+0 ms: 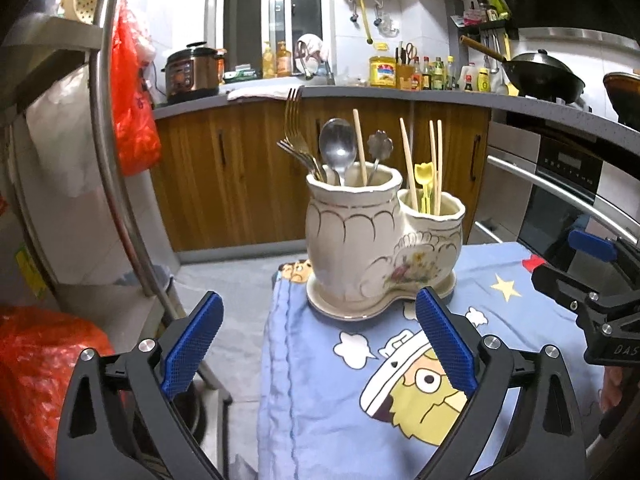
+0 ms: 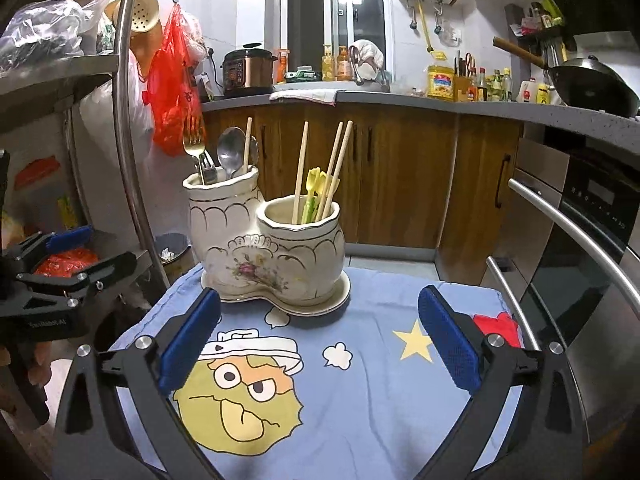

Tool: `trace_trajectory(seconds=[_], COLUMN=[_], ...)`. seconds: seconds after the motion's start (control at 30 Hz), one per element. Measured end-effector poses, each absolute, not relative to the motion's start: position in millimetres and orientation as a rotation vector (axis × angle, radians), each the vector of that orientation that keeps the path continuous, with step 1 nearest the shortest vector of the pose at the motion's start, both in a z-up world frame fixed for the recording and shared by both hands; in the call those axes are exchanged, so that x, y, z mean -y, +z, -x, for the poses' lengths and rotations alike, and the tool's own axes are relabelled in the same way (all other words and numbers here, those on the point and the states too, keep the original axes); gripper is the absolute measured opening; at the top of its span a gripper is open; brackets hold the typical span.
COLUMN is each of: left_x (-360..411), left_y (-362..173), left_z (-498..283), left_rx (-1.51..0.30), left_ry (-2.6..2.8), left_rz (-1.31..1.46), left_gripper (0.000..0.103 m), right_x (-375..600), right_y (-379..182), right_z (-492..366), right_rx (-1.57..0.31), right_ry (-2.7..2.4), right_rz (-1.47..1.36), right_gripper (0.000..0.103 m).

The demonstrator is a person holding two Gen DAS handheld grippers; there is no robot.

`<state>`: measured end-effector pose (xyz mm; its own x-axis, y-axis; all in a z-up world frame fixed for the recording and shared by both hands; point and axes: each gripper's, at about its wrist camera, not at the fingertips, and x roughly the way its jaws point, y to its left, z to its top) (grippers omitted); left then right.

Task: Organize utensils

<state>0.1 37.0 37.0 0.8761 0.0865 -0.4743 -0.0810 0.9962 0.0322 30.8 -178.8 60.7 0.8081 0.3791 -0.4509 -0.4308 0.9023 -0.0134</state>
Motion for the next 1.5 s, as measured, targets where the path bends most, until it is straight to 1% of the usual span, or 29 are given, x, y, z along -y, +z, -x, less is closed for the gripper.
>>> trace_trajectory(seconds=[1.5], left_x=[-31.9], left_y=[41.9], left_z=[0.0], left_rx=[-0.492], left_ry=[0.076], left_rz=[-0.011], left_gripper=[0.096], right_x=[179.2], right_y=[61.1], right_z=[-30.7], right_rx=[-0.467], right_ry=[0.446], right_rz=[0.096], right_gripper=[0.098])
